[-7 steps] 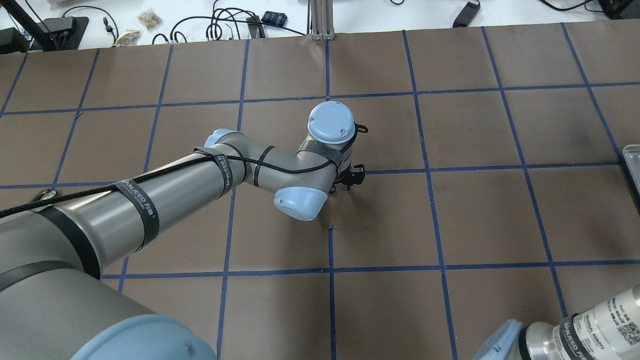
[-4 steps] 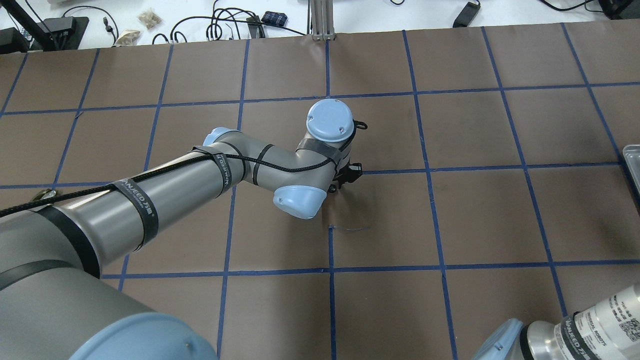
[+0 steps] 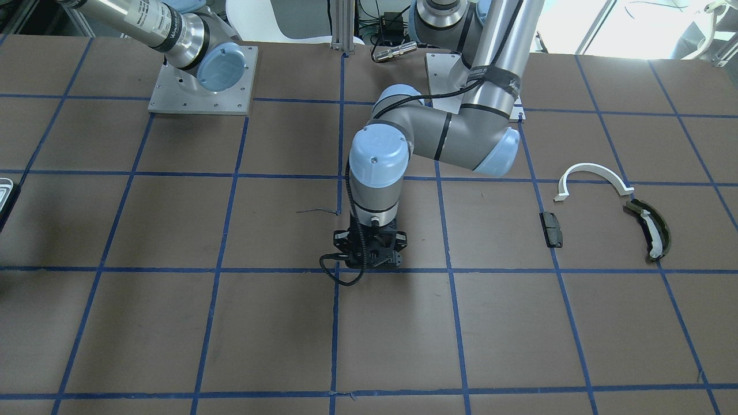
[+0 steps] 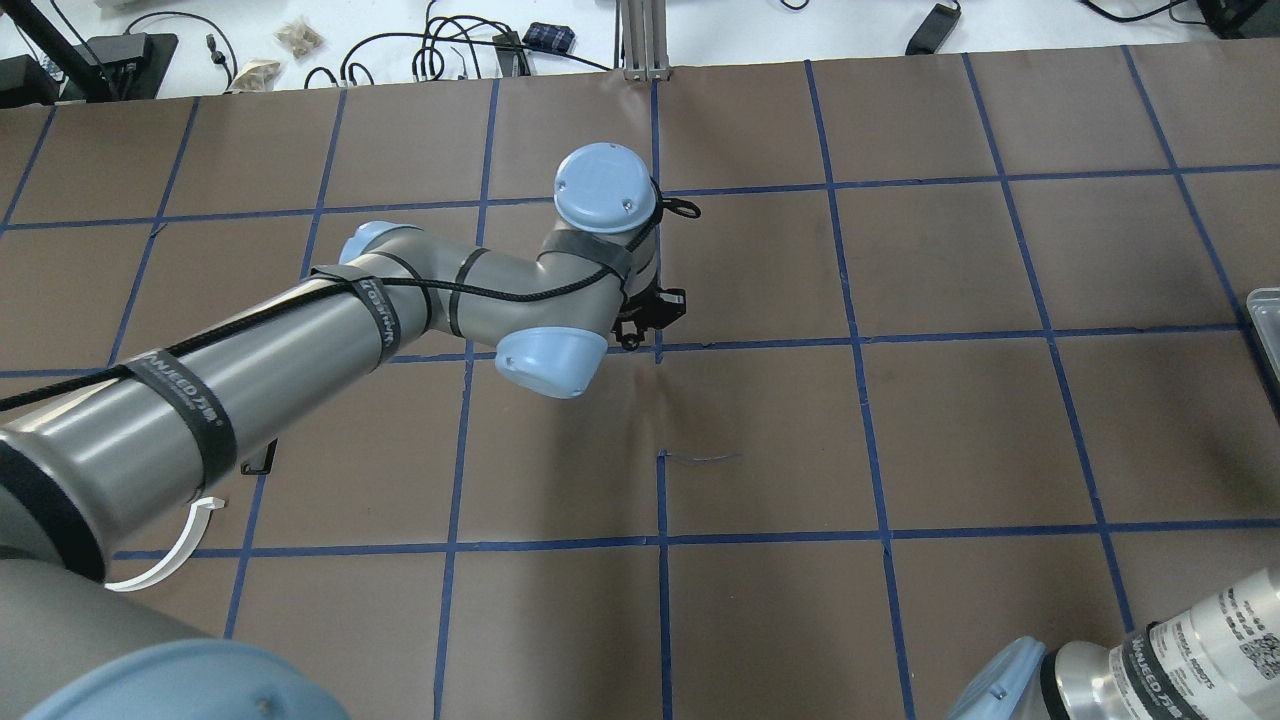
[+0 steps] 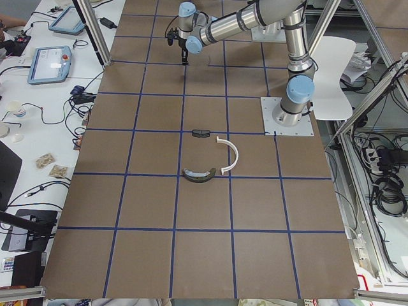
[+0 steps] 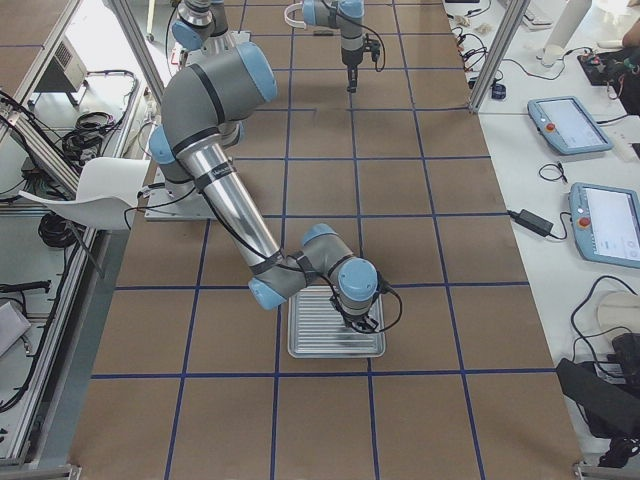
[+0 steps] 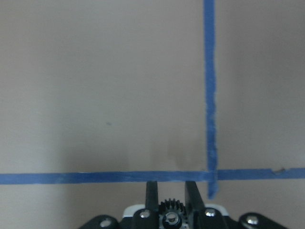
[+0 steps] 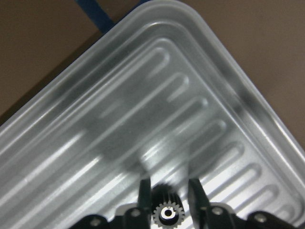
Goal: Place bearing gear from tray to pile
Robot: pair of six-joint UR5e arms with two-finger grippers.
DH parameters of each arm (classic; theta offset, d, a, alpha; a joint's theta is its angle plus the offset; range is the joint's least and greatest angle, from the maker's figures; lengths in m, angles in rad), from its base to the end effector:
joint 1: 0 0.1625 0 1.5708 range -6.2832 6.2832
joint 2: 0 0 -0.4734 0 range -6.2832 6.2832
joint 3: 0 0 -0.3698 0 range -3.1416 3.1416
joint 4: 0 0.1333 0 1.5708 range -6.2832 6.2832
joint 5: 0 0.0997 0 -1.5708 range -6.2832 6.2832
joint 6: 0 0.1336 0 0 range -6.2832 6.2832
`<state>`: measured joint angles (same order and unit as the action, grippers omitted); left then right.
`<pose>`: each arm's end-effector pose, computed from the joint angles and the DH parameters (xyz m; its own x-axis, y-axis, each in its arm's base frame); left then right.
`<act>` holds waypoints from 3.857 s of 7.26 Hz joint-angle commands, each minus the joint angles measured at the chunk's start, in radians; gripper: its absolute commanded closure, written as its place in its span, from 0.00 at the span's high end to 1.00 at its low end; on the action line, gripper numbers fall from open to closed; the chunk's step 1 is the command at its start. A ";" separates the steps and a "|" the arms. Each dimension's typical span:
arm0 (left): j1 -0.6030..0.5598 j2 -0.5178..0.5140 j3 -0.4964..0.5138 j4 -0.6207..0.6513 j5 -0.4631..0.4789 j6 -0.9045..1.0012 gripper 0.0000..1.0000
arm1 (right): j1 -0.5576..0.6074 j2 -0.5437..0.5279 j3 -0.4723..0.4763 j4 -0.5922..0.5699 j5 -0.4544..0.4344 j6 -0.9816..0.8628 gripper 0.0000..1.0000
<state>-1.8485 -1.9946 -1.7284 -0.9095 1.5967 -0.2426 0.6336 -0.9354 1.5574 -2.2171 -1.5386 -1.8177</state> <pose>-0.2931 -0.5546 0.2658 -0.9994 0.0338 -0.0059 0.0342 0.9959 -0.0837 -0.4701 -0.5161 0.1970 -0.6365 -0.7707 0.0314 -0.7713 0.6360 -0.0253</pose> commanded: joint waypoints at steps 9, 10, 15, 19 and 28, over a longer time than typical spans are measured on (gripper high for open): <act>0.985 0.076 -0.236 -0.019 -0.107 1.171 0.01 | 0.720 -0.355 0.010 0.418 -0.003 1.265 0.02; 0.988 0.066 -0.249 0.035 -0.106 1.172 0.63 | 0.865 -0.344 0.013 0.409 -0.003 1.536 0.02; 0.737 0.129 -0.110 -0.178 -0.109 0.955 0.96 | 1.258 -0.103 0.200 -0.197 0.006 2.158 0.12; 0.533 0.128 -0.060 -0.189 -0.110 0.702 0.96 | 1.270 -0.117 0.152 -0.170 0.028 2.195 1.00; -0.049 -0.051 -0.031 0.128 -0.136 -0.204 0.99 | 0.910 -0.651 0.128 0.548 -0.029 1.683 1.00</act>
<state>-1.8279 -1.9919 -1.7796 -0.8483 1.4591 -0.3403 1.5589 -1.5602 1.6527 -1.6867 -1.5712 -0.1069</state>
